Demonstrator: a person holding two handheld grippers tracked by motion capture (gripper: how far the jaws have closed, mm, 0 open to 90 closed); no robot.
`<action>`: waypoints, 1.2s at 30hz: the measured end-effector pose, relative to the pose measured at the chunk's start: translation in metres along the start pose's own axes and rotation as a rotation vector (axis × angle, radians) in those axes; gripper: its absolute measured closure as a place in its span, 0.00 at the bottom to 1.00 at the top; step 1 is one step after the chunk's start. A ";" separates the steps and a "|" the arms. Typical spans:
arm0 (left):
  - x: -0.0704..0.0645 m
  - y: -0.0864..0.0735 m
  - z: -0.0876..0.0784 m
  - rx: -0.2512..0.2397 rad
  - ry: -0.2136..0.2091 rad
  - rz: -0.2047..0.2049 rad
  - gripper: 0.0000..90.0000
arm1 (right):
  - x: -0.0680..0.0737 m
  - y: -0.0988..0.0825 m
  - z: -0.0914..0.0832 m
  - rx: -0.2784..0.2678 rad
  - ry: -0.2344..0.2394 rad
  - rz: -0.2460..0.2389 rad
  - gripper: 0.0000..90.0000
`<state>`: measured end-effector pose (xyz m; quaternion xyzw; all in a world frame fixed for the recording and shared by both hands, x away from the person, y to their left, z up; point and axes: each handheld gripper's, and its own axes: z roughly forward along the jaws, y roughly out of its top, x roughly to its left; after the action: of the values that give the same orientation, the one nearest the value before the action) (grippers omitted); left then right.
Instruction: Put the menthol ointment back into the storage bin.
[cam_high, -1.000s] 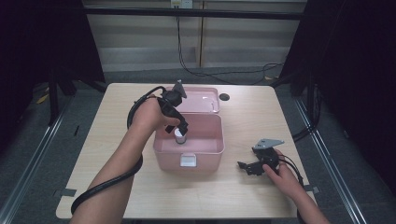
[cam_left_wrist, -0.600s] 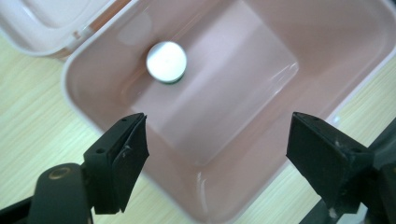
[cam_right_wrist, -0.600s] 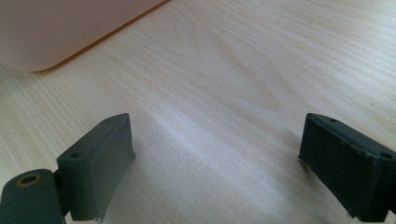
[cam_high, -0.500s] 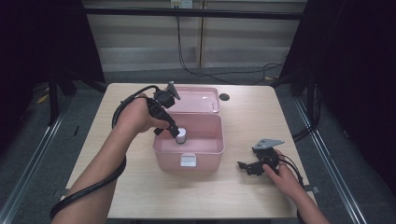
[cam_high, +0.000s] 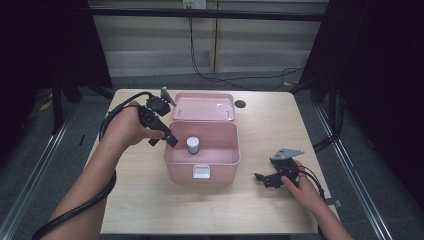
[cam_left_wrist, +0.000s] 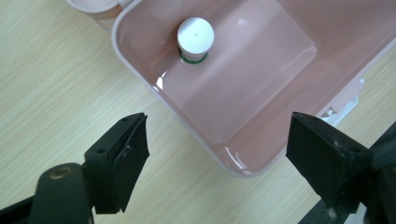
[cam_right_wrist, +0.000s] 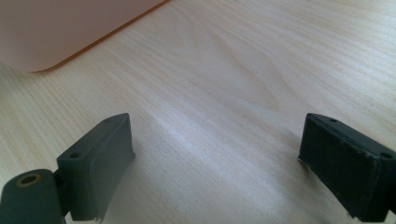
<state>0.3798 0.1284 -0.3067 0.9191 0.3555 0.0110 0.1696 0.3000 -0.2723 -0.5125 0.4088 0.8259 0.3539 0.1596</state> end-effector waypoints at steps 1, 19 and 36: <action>0.001 -0.003 -0.001 -0.008 -0.003 0.001 0.23 | 0.000 0.000 0.000 0.000 0.000 0.000 0.10; 0.026 -0.047 0.000 -0.013 0.020 -0.073 0.23 | 0.000 0.000 0.000 0.000 0.000 0.001 0.10; 0.044 -0.086 0.048 -0.020 -0.010 -0.161 0.23 | 0.000 0.000 0.000 0.002 0.001 0.000 0.10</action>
<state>0.3635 0.2019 -0.3841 0.8858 0.4273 -0.0036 0.1811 0.2998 -0.2724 -0.5124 0.4088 0.8265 0.3530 0.1588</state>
